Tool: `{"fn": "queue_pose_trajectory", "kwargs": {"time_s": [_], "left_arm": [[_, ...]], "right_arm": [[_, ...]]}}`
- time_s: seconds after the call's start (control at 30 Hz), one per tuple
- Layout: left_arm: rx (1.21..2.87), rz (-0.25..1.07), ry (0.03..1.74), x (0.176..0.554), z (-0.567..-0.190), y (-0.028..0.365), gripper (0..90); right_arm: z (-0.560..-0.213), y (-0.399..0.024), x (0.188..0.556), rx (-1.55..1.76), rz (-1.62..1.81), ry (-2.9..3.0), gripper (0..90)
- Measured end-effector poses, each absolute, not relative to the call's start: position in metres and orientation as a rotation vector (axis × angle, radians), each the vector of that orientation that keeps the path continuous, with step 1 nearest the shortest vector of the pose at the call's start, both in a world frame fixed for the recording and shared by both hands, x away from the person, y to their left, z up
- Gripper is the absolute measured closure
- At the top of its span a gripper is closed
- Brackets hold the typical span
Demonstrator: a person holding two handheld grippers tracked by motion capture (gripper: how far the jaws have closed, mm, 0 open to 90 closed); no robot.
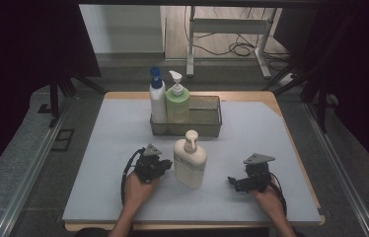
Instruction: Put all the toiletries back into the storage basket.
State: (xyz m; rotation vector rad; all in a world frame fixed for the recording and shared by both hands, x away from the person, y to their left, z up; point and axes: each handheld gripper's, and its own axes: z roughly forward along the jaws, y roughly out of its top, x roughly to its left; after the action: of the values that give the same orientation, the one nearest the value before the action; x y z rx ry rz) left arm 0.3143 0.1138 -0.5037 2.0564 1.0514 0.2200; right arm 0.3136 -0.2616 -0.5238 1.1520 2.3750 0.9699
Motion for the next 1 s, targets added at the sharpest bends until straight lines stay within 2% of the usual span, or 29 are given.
{"fn": "queue_pose_trajectory", "kwargs": {"time_s": [0.53,1.0], "left_arm": [[2.116,0.364,1.042,0.279,-0.499,0.127,49.4],[2.154,0.395,1.123,0.254,-0.513,0.145,20.7]], "right_arm": [[-0.524,-0.261,0.313,1.152,0.965,2.376,0.0],[-0.523,-0.261,0.314,1.152,0.960,2.383,0.0]]}}
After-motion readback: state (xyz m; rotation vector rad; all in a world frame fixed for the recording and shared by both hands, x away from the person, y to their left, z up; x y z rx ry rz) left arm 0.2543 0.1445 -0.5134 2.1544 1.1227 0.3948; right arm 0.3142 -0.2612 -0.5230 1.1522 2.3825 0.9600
